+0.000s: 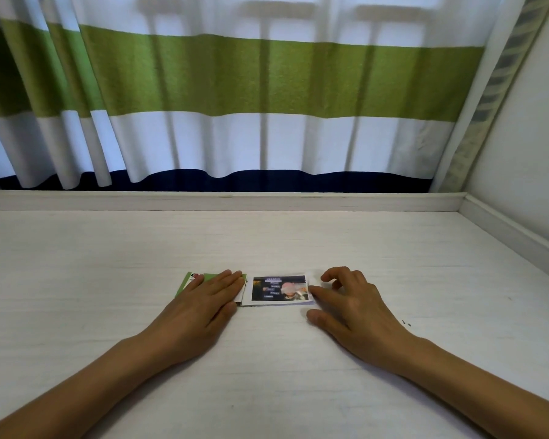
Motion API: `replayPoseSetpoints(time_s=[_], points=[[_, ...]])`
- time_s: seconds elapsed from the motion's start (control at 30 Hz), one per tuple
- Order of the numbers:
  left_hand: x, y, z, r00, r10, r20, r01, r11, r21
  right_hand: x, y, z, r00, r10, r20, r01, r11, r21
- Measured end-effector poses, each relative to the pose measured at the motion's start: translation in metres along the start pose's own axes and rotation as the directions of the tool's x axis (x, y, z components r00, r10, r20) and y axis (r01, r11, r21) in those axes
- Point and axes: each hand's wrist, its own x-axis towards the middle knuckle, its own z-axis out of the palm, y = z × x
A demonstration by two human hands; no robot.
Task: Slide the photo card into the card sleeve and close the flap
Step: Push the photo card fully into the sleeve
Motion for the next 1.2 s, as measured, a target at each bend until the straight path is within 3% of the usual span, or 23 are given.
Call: replayPoseSetpoints(time_s=[0.23, 0.47, 0.77, 0.93, 1.2], points=[[-0.001, 0.001, -0.001, 1.000, -0.003, 0.004, 0.003, 1.000, 0.000, -0.001, -0.001, -0.001, 0.999, -0.039, 0.018, 0.040, 0.996, -0.077], [-0.002, 0.002, -0.002, 1.000, -0.008, 0.009, 0.008, 1.000, -0.005, -0.008, 0.000, -0.005, 0.998, -0.062, 0.008, 0.062, 0.998, 0.024], [-0.002, 0.002, -0.004, 1.000, 0.003, -0.006, -0.003, 1.000, -0.007, -0.010, 0.002, -0.004, 0.993, -0.103, 0.054, 0.105, 0.994, -0.026], [-0.005, 0.010, -0.011, 0.995, -0.038, -0.093, 0.030, 0.996, -0.082, -0.010, 0.003, -0.004, 0.994, -0.091, 0.053, 0.092, 0.996, -0.010], [-0.010, -0.012, -0.041, 0.963, -0.138, -0.232, 0.127, 0.990, -0.060, -0.011, 0.003, -0.002, 0.996, -0.079, 0.039, 0.078, 0.997, 0.016]])
